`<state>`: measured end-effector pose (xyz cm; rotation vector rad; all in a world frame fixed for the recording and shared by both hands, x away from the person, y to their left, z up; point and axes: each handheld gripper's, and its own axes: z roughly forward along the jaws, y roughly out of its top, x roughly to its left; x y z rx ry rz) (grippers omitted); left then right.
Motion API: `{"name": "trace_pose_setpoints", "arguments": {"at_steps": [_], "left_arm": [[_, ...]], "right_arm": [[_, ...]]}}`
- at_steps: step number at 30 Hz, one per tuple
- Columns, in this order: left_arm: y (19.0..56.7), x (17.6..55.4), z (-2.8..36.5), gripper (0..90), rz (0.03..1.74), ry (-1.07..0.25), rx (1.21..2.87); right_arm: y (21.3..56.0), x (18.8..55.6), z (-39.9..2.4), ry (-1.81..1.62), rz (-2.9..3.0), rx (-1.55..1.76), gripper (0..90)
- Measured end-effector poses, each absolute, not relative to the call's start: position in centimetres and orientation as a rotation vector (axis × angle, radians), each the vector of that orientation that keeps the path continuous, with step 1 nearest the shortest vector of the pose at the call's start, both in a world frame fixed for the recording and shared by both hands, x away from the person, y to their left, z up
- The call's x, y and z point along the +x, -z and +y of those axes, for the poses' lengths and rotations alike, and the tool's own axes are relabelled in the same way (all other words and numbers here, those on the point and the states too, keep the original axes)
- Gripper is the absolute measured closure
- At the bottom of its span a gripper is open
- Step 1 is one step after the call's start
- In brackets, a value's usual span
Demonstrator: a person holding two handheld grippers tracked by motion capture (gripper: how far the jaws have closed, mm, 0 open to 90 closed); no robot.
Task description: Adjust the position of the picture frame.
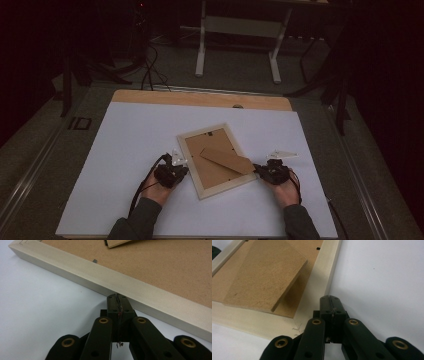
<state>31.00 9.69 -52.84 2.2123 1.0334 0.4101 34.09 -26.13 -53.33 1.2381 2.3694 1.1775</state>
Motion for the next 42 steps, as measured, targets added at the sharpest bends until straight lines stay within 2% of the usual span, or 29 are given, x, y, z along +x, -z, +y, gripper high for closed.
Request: {"name": "trace_pose_setpoints", "arguments": {"at_steps": [5, 7, 13, 26, 42], "left_arm": [[52.7, 31.5, 9.7, 90.0, 1.043, -0.411, 2.204], [52.0, 31.6, 9.7, 90.0, 0.988, -0.357, 2.148], [51.6, 32.0, 8.0, 90.0, 0.947, -0.385, 2.174], [51.7, 32.5, 10.3, 90.0, 1.062, -0.447, 2.148], [52.5, 33.7, 11.2, 90.0, 1.115, -0.387, 2.143]], "right_arm": [[53.3, 34.0, -26.0, -1.177, 2.374, 1.234, 90.0], [53.3, 33.9, -25.9, -1.178, 2.374, 1.231, 90.0], [53.4, 33.7, -25.4, -1.169, 2.401, 1.19, 90.0], [53.4, 33.4, -25.2, -1.176, 2.419, 1.177, 90.0], [53.1, 32.5, -24.8, -1.182, 2.446, 1.147, 90.0]]}}
